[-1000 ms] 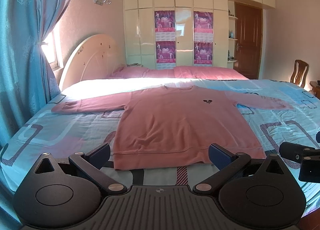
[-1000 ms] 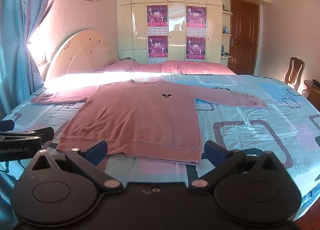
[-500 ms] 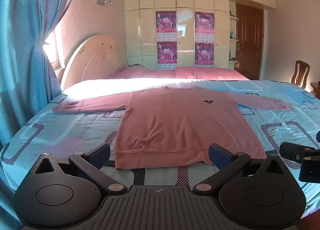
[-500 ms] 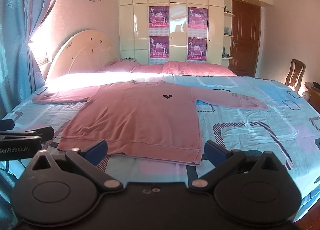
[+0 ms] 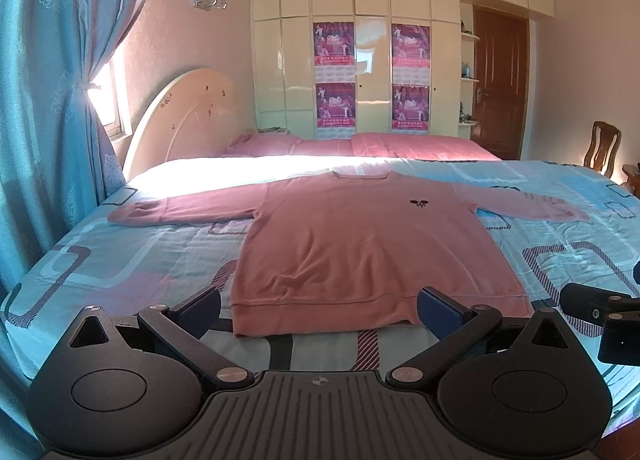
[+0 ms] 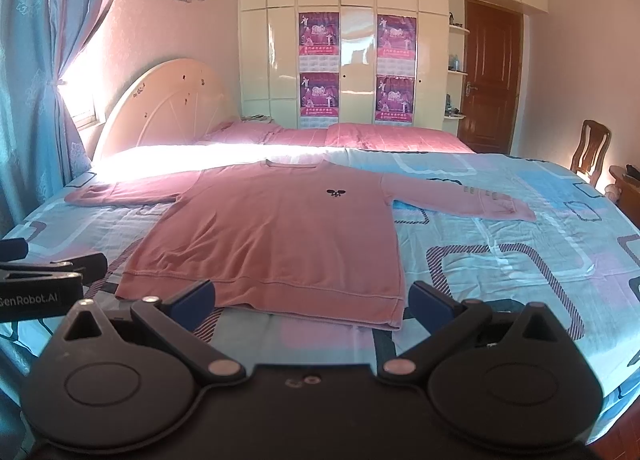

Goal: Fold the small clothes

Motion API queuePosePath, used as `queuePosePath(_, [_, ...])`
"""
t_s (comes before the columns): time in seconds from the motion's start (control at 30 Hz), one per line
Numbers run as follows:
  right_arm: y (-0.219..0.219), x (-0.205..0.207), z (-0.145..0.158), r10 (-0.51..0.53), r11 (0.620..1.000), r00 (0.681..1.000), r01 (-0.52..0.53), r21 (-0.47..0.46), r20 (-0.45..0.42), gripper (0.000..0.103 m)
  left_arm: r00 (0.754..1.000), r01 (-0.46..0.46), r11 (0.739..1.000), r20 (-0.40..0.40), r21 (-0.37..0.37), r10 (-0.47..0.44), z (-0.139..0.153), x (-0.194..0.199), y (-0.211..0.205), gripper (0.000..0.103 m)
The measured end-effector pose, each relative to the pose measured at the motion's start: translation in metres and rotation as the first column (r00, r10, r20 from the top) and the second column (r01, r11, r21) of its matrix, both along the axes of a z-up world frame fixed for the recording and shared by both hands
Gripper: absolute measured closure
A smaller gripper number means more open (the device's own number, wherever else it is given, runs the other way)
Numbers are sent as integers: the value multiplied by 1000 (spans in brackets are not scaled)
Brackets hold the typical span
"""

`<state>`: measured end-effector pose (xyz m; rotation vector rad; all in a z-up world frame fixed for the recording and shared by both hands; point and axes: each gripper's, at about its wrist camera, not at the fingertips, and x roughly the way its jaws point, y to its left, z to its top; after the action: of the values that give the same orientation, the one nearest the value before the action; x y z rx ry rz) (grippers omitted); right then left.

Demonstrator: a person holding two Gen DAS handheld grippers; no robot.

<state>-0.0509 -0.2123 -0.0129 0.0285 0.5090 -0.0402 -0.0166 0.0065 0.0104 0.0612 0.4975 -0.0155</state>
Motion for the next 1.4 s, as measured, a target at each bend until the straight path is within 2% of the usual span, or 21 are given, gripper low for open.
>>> queuePosePath(0.27, [2, 0, 2, -2, 1000, 1000, 2, -2, 16, 1, 1000, -3, 1000, -5, 1, 3, -1, 2, 0, 0])
queuePosePath(0.47, [3, 10, 3, -50, 998, 998, 51, -36, 23, 1, 1000, 25, 1000, -6, -8, -25, 0, 10, -1, 0])
queuePosePath(0.57, [-2, 16, 5, -79, 996, 996, 81, -37, 42, 1, 999, 33, 999, 8, -5, -33, 1, 20, -6, 0])
queuePosePath(0.7, [-7, 35, 4, -103, 990, 994, 107, -90, 45, 1, 998, 68, 997, 4, -42, -68, 2, 44, -12, 0])
queuePosePath(0.83, [-21, 62, -1, -123, 989, 991, 127, -81, 48, 1, 994, 107, 993, -6, -44, -107, -3, 77, -26, 0])
queuePosePath(0.93, [-37, 86, -6, -143, 988, 987, 146, -45, 67, 1, 995, 97, 995, 11, -30, -96, -7, 102, -37, 0])
queuePosePath(1.03, [-54, 116, -14, -167, 984, 982, 171, -48, 85, 1, 996, 90, 996, 24, 8, -90, -14, 138, -51, 0])
queuePosePath(1.1, [-70, 141, -19, -166, 986, 983, 168, -16, 77, 1, 994, 106, 994, 33, 35, -107, -19, 163, -64, 0])
queuePosePath(1.17, [-92, 165, -23, -167, 985, 983, 163, 52, 78, 2, 990, 140, 989, 8, 40, -141, -25, 193, -80, 0])
queuePosePath(1.27, [-121, 209, -31, -194, 980, 978, 190, 54, 72, 7, 988, 151, 988, -31, -10, -151, -33, 238, -100, 0])
queuePosePath(1.33, [-145, 239, -37, -223, 974, 974, 221, 54, 49, 16, 986, 161, 986, -42, -35, -162, -38, 267, -114, 0])
queuePosePath(1.4, [-171, 264, -42, -260, 964, 965, 256, 77, 43, 18, 974, 210, 976, -77, -53, -214, -46, 297, -129, 0])
